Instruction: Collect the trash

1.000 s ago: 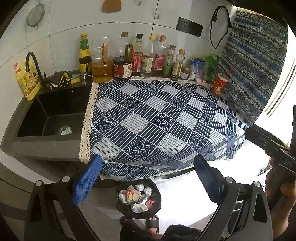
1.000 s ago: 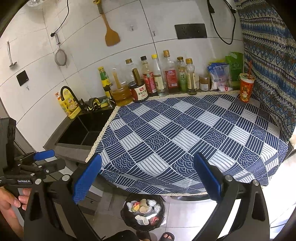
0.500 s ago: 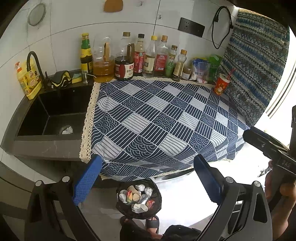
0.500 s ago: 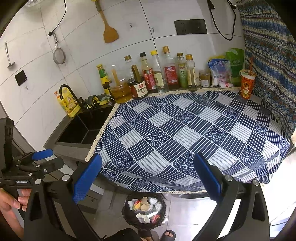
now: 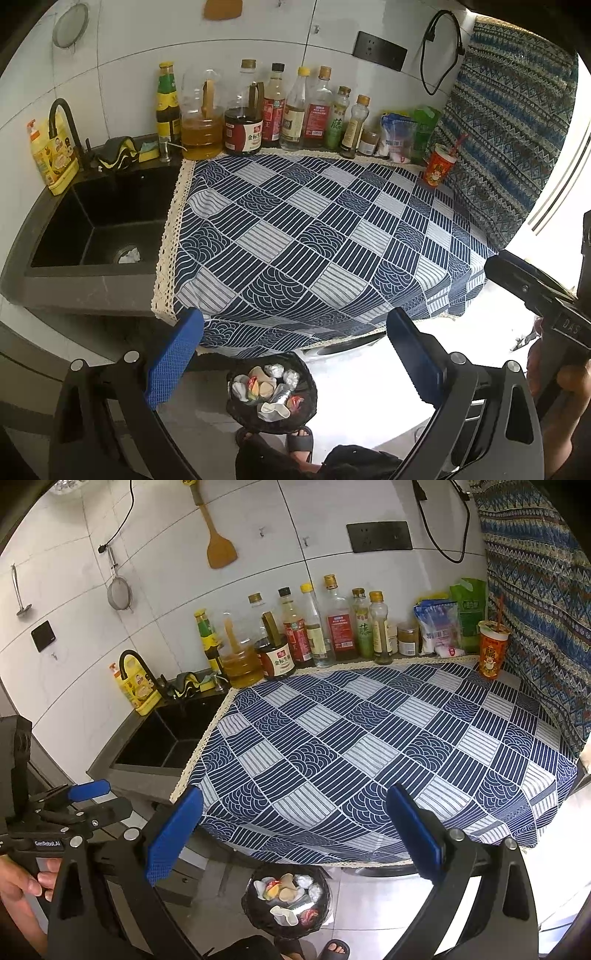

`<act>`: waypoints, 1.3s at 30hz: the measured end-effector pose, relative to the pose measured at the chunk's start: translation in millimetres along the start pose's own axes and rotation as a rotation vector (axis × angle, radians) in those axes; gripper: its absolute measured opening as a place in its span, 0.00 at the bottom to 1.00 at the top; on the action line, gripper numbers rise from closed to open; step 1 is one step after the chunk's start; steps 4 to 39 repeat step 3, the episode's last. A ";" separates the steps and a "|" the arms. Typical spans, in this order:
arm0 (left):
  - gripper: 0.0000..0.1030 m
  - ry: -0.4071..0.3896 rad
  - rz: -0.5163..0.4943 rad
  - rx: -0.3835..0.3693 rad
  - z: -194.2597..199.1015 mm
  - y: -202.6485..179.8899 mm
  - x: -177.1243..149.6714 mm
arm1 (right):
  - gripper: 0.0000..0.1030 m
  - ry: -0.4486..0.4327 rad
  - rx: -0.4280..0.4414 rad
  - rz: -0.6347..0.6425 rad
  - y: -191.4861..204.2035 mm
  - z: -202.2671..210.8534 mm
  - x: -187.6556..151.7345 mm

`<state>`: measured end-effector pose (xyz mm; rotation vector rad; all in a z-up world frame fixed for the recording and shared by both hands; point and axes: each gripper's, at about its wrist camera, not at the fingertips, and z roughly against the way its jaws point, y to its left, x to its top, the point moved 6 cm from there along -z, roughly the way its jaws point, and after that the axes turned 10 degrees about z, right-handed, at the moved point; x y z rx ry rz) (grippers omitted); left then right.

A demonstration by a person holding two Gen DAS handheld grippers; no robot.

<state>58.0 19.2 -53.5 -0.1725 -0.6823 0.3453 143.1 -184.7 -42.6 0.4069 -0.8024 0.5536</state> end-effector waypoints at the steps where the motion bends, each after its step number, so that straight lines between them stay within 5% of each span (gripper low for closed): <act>1: 0.93 -0.004 0.000 -0.003 0.7 -0.5 0.3 | 0.95 0.000 -0.002 0.003 -0.4 0.0 0.0; 39: 0.93 -0.003 -0.010 0.000 0.6 -2.4 0.6 | 0.95 0.001 -0.005 0.003 -1.4 0.4 0.3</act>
